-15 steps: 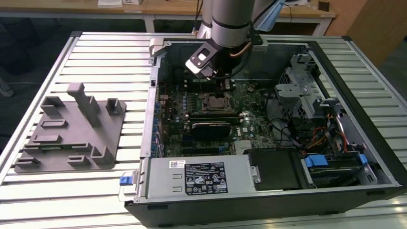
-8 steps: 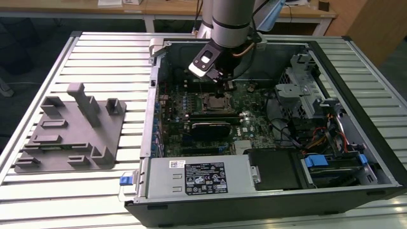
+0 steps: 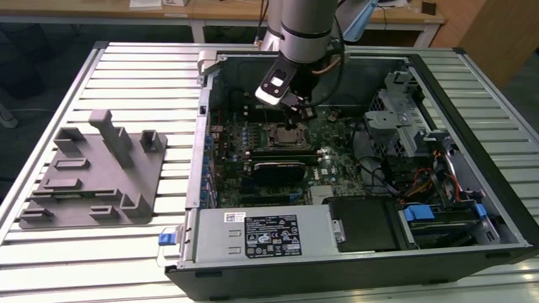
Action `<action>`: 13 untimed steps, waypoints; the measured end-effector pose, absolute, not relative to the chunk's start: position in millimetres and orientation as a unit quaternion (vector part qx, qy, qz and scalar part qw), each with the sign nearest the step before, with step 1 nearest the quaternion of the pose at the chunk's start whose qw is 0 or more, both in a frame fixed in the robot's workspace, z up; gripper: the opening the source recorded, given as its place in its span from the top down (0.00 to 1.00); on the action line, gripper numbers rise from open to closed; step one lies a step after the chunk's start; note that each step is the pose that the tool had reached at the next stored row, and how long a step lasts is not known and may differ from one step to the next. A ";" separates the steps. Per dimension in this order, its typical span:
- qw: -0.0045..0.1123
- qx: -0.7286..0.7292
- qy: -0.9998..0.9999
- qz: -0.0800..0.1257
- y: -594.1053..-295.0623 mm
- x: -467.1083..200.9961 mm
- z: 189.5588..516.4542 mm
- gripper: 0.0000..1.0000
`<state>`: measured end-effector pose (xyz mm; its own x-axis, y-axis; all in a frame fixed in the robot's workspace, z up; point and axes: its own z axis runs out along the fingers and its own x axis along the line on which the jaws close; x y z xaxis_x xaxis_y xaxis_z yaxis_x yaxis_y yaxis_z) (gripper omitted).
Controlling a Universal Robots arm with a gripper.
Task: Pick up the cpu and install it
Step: 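Close the cpu cover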
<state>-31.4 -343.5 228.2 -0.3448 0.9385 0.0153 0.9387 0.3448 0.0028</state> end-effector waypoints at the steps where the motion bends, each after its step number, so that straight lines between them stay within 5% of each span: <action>1: 0.006 -0.565 -0.825 -0.006 -343.5 -31.4 228.2 0.89; 13: 0.006 -0.471 -0.882 -0.005 -343.5 -31.4 227.7 0.89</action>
